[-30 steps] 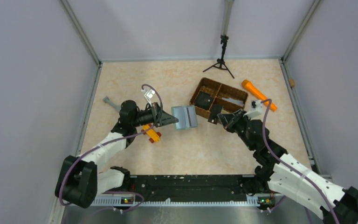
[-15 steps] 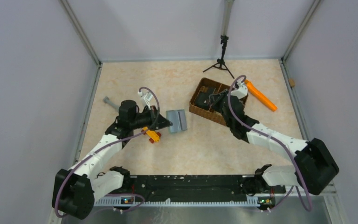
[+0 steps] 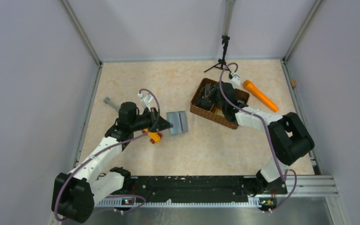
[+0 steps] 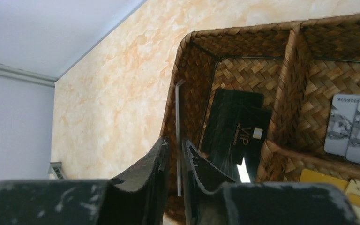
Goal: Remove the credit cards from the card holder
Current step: Place the credit card in the storage box, then remove the credit card from the card holder.
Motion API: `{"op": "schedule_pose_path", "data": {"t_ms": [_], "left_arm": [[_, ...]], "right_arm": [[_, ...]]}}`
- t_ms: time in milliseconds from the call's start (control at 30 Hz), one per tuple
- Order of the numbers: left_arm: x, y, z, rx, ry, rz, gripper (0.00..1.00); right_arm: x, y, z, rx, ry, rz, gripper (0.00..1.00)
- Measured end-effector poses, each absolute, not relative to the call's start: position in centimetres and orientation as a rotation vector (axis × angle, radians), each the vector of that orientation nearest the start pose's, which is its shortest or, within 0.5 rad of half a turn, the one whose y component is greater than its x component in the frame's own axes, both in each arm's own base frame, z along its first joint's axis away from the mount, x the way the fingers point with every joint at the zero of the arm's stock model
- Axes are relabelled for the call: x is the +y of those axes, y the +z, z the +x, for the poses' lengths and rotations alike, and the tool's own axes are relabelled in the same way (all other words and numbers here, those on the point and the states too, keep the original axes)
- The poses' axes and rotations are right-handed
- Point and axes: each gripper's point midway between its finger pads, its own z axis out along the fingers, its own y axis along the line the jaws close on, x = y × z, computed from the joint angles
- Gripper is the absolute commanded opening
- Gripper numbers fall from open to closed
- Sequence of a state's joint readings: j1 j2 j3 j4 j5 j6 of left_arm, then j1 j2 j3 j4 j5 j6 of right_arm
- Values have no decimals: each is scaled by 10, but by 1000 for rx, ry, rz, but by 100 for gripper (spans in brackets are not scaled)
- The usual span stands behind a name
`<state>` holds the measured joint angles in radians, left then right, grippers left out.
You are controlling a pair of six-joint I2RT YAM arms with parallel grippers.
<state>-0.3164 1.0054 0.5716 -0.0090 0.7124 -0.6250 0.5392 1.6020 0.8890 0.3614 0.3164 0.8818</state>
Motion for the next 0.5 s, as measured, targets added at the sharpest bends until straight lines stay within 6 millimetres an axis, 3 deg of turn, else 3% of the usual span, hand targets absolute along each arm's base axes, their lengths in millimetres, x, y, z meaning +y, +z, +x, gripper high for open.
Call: {"op": "schedule_pose_path", "data": {"t_ms": [167,333,500], "left_arm": [[-215,178,227,2130,-1293,169,1],[-215,179,227,2129,-1300,167,1],[-218,184,225,2111,-1336,168,1]], "right_arm": [[225,144,440,1910,672,557,77],[220,153,436,1910,665,541,80],[229,183,413,1922,752,400,80]]}}
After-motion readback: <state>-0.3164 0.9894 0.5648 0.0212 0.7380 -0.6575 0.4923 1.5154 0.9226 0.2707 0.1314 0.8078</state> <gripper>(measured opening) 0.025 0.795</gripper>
